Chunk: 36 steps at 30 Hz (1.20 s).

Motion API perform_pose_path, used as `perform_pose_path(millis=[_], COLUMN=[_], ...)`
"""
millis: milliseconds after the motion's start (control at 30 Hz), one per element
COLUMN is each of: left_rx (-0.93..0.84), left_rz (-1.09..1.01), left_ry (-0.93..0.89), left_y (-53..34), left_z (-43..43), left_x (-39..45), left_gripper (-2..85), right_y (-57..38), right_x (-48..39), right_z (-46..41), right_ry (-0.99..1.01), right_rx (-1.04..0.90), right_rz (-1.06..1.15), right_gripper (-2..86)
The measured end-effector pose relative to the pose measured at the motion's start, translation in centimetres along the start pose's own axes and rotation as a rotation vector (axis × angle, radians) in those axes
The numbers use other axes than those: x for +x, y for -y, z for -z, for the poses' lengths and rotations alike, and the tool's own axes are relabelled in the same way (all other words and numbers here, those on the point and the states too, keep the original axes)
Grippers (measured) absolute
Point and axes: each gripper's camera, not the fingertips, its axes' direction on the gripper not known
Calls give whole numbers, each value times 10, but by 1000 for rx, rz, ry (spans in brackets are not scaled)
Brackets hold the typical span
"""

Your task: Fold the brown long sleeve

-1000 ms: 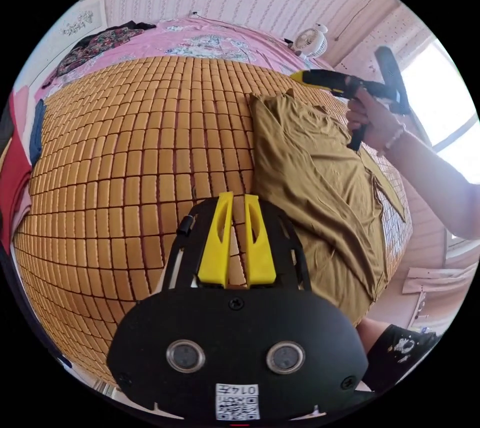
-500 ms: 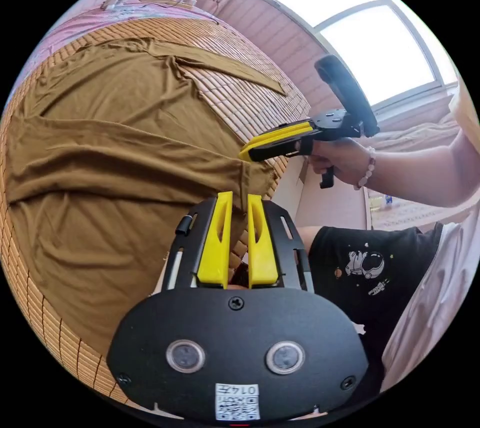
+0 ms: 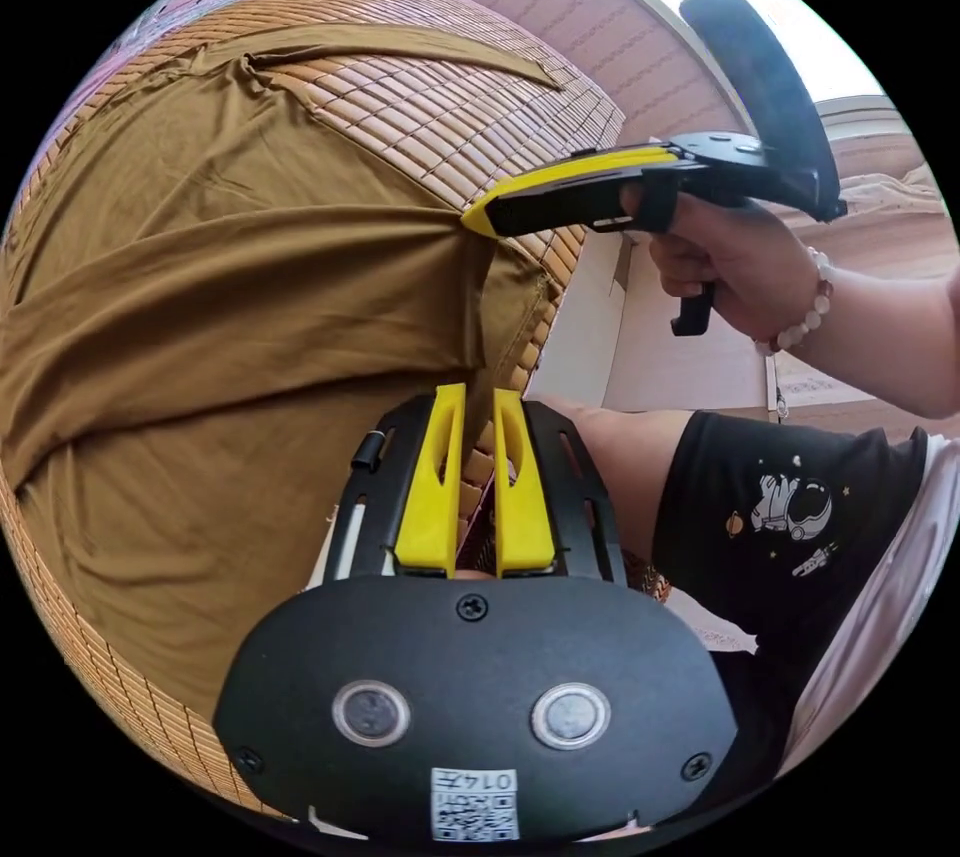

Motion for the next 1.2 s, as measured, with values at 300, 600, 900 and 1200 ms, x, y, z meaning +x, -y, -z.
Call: perform_pose_path(millis=[300,600,900,1200], left_rx=[215,237,276,147], left_rz=[191,488,426,248], left_ry=[312,341,310,258], left_y=[-15,-54,-42,-19], left_z=[87,104,113,70], left_x=[-47,-117,-91,-60], left_gripper=[41,-8,-6,-10], right_y=[10,24,27,41], right_x=[12,2,29,204], right_z=[0,14,40,114], right_ry=[3,-55,65,-125], right_rx=[5,-20,14,409], right_rz=[-51,9,-80,-613], right_gripper=[6,9,32,102])
